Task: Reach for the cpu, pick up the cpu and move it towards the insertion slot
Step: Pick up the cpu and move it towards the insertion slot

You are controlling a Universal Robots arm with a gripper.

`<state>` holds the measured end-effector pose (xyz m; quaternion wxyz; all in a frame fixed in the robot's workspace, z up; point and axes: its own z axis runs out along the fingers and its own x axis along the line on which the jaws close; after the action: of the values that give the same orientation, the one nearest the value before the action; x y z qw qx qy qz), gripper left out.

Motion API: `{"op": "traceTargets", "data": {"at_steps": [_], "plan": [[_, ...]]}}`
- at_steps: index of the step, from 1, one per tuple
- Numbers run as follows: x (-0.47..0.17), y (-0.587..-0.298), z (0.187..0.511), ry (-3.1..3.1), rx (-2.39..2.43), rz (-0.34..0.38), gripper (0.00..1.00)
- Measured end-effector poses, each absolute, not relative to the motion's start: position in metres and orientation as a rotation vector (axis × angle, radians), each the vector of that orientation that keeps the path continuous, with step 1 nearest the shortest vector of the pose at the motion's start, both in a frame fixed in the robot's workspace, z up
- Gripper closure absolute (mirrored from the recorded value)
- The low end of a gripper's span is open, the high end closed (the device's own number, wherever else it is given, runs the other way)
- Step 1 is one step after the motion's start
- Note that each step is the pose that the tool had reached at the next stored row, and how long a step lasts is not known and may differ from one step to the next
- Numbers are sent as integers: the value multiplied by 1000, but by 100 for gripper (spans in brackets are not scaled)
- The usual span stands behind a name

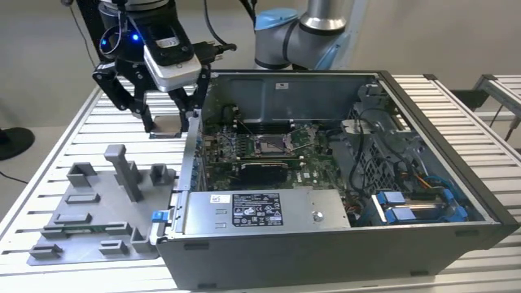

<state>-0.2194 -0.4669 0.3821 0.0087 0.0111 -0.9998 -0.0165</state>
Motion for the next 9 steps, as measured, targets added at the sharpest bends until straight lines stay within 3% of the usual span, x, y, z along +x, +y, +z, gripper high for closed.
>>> {"op": "traceTargets", "data": {"at_steps": [9], "plan": [[-192,-467,382,-3124,35,-52,100]]}}
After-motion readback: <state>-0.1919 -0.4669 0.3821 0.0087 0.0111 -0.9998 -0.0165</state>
